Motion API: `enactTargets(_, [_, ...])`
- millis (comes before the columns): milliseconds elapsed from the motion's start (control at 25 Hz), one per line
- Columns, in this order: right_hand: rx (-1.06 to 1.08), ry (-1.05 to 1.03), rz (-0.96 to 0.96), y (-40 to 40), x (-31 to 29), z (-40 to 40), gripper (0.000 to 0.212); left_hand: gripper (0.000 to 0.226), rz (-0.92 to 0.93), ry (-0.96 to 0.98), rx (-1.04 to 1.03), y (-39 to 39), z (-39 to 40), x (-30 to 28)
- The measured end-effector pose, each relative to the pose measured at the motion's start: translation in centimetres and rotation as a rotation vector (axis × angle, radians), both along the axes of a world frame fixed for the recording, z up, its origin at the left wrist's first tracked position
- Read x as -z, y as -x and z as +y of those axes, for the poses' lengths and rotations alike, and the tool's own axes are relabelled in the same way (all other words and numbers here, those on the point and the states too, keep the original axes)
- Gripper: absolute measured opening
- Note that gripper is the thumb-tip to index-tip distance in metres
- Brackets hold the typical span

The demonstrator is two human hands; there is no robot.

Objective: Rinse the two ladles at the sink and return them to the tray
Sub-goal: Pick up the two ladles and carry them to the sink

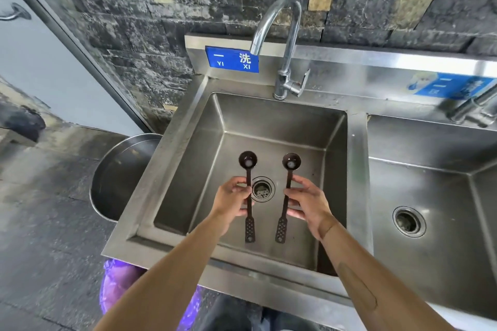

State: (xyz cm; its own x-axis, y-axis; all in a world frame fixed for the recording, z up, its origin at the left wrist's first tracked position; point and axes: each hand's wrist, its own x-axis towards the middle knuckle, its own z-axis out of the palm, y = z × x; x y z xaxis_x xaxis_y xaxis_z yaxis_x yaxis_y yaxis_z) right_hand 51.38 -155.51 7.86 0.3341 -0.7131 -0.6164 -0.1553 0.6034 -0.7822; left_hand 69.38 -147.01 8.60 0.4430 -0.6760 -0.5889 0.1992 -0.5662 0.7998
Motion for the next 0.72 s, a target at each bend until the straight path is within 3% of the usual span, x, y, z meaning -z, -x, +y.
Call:
enactTargets(440, [0.16, -0.123, 0.107, -3.9, 5.3, -1.7, 0.041, 0.018, 0.003, -0.14, 0.12, -5.2, -3.6, 5.8])
enactTargets(720, [0.26, -0.234, 0.207, -5.0, 11.5, -1.5, 0.045, 0.014, 0.045, -0.284, 0.183, -7.3, -4.8, 13.7])
